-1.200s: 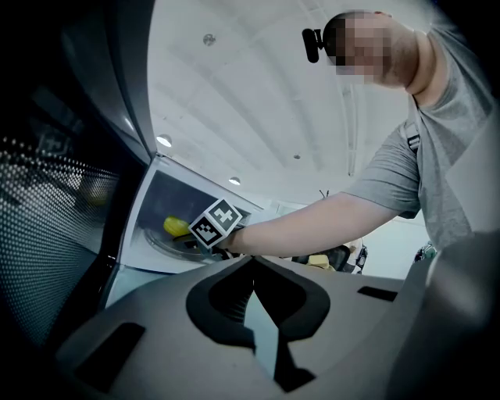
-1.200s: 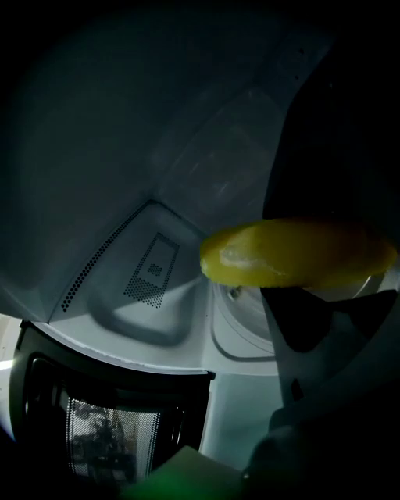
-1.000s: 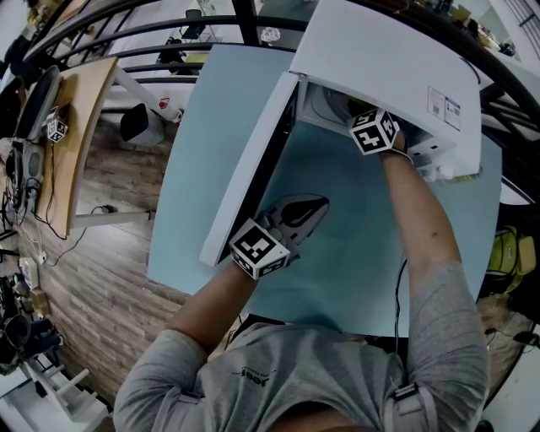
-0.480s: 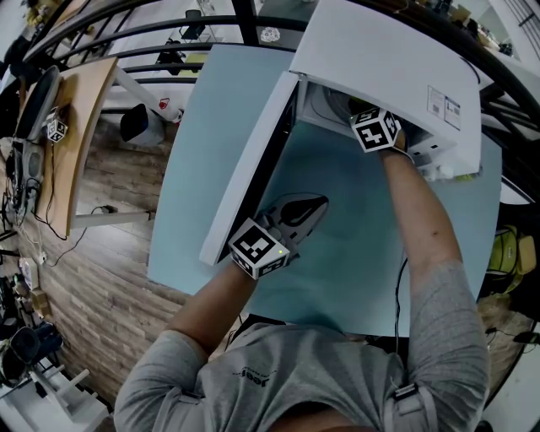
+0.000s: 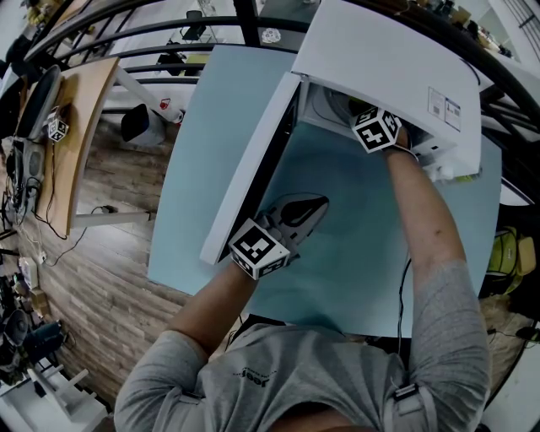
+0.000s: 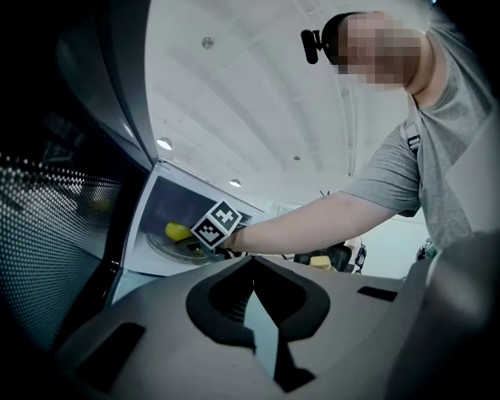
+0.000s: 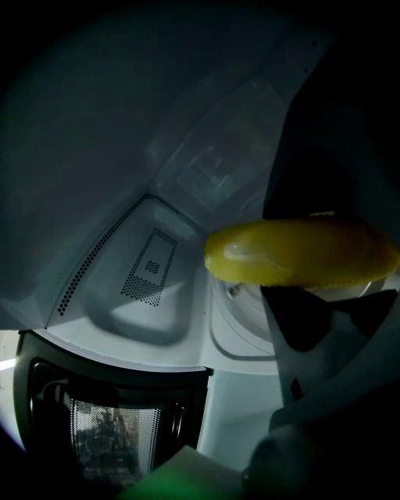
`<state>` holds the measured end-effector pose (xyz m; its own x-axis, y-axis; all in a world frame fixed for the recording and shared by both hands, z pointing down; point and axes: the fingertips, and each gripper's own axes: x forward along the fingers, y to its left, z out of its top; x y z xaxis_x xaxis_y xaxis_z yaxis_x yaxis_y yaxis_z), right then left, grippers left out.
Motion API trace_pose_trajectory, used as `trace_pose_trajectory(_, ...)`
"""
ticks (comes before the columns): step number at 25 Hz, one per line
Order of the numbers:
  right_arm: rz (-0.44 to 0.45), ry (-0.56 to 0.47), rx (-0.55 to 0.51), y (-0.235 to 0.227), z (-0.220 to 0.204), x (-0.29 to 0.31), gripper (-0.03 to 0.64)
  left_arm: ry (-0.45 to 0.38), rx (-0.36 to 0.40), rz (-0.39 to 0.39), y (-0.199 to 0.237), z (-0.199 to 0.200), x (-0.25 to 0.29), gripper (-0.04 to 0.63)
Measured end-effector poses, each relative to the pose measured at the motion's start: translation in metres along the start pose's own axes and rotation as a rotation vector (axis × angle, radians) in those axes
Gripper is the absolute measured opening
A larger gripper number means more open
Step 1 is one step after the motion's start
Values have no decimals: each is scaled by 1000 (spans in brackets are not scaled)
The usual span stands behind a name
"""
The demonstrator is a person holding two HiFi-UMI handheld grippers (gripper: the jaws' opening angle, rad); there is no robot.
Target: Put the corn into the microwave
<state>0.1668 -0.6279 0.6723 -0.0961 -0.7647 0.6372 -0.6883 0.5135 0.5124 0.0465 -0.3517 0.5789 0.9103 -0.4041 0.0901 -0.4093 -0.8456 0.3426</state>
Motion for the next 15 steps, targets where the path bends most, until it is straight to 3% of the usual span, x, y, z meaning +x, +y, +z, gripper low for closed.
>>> trace_pose_trajectory(6, 46, -14, -33, 8, 2, 3, 264, -4, -4, -4, -1, 2, 0, 18)
trace_pose_trajectory(15, 47, -15, -55, 8, 5, -1, 254, -8, -11, -3, -2, 3, -2, 18)
